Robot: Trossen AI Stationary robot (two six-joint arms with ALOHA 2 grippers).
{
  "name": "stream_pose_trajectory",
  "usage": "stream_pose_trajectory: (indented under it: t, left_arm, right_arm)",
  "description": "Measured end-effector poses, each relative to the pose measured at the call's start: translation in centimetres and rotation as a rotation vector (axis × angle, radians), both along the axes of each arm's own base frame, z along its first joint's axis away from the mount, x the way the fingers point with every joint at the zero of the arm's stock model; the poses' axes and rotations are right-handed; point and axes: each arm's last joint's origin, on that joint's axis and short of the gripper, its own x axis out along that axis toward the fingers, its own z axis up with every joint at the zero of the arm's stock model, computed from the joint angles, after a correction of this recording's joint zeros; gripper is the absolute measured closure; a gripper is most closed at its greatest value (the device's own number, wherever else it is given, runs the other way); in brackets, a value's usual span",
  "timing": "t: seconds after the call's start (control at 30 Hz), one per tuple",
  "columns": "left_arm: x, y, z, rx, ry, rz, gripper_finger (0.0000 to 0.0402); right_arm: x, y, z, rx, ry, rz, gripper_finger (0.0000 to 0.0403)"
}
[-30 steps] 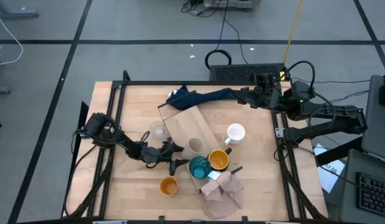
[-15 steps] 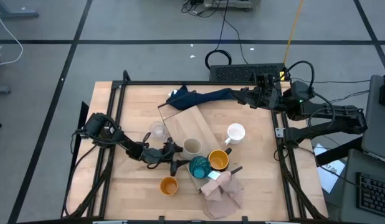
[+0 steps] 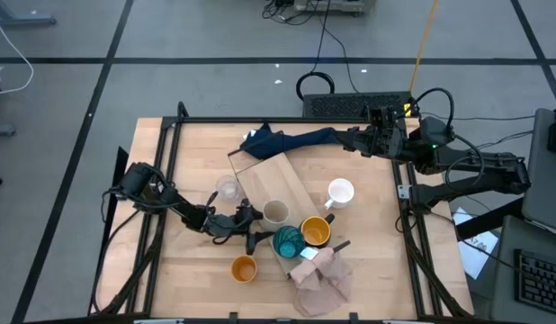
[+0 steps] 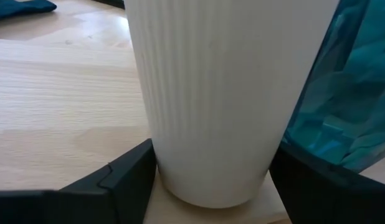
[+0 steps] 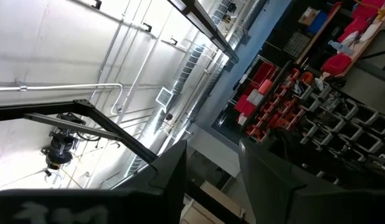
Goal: Stack small to large cups/mugs on shelf
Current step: Put the white cup on the shelf
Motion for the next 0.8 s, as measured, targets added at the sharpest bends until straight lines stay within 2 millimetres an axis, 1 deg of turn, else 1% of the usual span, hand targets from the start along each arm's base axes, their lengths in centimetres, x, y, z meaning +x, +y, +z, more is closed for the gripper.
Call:
stream_pose_trajectory:
  t: [0.13, 0.4, 0.8]
  left_arm:
    - [-0.01, 0.01, -0.01, 0.018, 0.000, -0.009, 0.0120]
    - [-0.09, -0.22, -0.02, 0.024, -0.001, -0.020, 0.0097]
    - [-0.09, -0.25, 0.02, 0.045, -0.006, -0.025, 0.0092]
  right_arm:
    - [0.00, 0.00, 0.00, -0.001, 0.000, 0.000, 0.0266]
    - [0.00, 0.01, 0.00, 0.003, 0.000, 0.005, 0.0266]
    - [0.02, 0.01, -0.05, 0.003, 0.005, 0.006, 0.0266]
